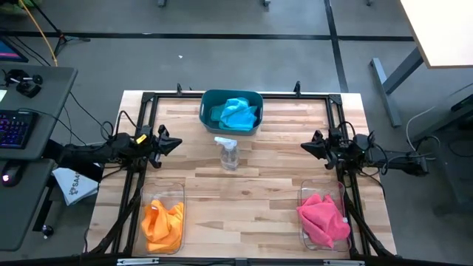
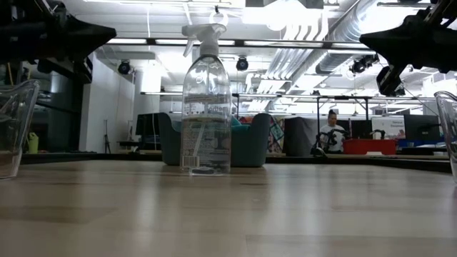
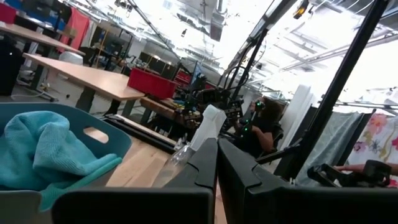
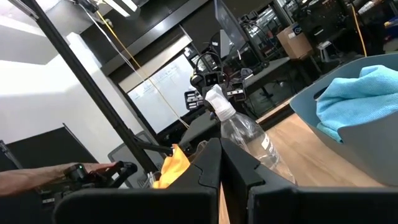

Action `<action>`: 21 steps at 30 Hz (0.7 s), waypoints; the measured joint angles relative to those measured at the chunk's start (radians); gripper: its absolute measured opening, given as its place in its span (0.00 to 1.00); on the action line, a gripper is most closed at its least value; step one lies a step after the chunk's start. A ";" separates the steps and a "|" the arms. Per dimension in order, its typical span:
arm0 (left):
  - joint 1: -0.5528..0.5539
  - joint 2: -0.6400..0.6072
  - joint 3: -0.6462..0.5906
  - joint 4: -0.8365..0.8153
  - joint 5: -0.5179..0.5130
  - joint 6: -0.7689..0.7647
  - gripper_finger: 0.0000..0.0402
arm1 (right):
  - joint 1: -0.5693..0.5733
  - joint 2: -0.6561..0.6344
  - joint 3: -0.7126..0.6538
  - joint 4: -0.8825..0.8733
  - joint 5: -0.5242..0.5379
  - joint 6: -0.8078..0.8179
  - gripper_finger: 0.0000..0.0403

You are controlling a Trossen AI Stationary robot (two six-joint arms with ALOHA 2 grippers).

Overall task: Sort microfiber towel by color & place in baskets
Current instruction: Return to Home Position

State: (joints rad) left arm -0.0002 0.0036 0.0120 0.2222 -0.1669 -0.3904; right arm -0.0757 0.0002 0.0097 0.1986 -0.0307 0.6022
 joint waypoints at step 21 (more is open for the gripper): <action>0.000 0.003 0.000 -0.001 0.000 0.000 0.00 | 0.000 0.013 0.000 -0.008 0.000 0.000 0.00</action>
State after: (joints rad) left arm -0.0002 0.0068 0.0120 0.2214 -0.1669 -0.3904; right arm -0.0757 0.0135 0.0093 0.1909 -0.0305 0.6022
